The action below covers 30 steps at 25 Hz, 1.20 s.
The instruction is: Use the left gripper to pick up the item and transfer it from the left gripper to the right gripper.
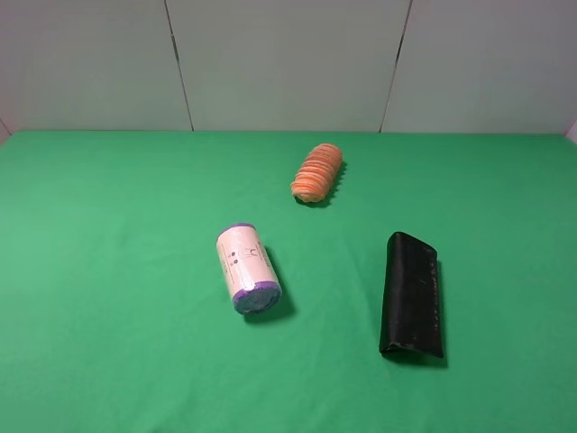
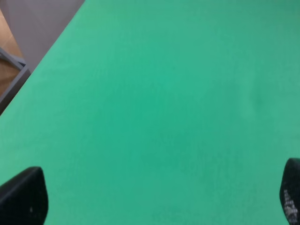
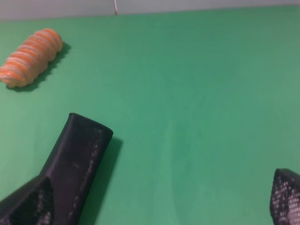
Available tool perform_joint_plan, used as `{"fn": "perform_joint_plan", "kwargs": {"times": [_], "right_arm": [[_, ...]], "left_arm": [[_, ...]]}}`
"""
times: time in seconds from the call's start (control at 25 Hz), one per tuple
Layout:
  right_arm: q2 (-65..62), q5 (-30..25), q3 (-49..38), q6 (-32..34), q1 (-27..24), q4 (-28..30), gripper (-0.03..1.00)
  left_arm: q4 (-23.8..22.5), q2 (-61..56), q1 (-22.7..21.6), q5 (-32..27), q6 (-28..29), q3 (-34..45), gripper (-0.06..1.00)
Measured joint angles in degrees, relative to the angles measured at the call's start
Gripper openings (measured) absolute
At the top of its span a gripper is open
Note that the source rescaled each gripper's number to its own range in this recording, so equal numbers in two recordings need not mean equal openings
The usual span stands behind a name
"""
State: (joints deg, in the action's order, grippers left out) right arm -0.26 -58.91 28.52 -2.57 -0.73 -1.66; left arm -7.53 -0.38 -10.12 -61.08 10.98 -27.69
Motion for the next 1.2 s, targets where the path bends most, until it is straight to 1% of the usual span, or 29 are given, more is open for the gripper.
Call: {"fn": "perform_joint_plan", "kwargs": {"times": [0.16,1.2], "right_arm": [[0.0,0.69,0.0,0.1,0.0,0.17,1.0],[0.0,0.75,0.0,0.16,0.0,0.18,1.0]], "left_arm": [[0.0,0.0,0.0,0.0,0.0,0.0,1.0],[0.0,0.0,0.0,0.0,0.0,0.0,1.0]]}}
